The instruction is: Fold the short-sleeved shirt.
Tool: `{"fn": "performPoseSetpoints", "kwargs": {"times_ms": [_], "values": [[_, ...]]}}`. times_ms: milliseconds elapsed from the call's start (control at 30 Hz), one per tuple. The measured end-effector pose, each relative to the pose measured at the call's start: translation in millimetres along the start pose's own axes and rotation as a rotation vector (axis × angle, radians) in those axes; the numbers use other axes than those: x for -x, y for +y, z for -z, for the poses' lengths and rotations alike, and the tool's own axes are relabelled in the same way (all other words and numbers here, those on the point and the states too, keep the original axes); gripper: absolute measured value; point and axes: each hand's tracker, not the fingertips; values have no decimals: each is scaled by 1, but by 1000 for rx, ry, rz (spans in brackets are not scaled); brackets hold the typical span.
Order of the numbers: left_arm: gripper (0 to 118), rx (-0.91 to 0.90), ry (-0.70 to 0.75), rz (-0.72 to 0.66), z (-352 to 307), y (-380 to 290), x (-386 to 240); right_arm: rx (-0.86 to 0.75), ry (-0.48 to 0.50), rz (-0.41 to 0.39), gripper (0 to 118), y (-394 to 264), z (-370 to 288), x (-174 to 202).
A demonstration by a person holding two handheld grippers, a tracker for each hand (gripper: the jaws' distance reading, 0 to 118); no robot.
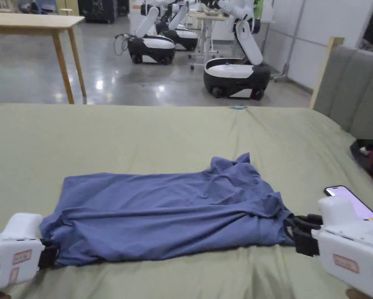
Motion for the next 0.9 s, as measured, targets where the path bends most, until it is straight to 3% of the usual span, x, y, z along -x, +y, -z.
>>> {"fn": "performPoseSetpoints", "kwargs": {"times_ms": [33, 67, 133, 200, 267, 333, 367, 467, 500, 567, 700, 900], "values": [[6, -2, -7, -8, -3, 1, -3, 52, 5, 16, 109, 4, 21, -9], [6, -5, -4, -8, -3, 0, -4, 109, 7, 38, 114, 4, 41, -19], [6, -9, 0, -5, -4, -2, -7, 98, -2, 68, 112, 1, 68, -31], [6, -10, 5, -4, -8, -2, -14, 197, -51, 102, 112, 0, 89, -36], [6, -4, 3, -4, -7, -3, -16, 259, -40, 106, 100, -3, 105, -39], [6, 3, 8, 2, -8, -2, -20, 318, -61, 136, 59, -5, 117, -39], [6, 3, 9, 2, -8, -2, -20, 326, -58, 145, 45, -6, 121, -38], [6, 8, 9, -3, -7, -2, -22, 320, -3, 167, 32, -8, 129, -30], [6, 7, 14, -4, -7, -3, -23, 303, 0, 152, 11, -8, 129, -24], [6, 11, 13, -2, -4, -3, -21, 323, -33, 98, 9, -6, 133, -18], [5, -16, 3, -22, -16, -6, -14, 286, -41, 69, 9, 0, 110, -18], [4, -83, -64, -64, -85, -25, -9, 226, -13, 44, 9, -6, 15, -15]]}}
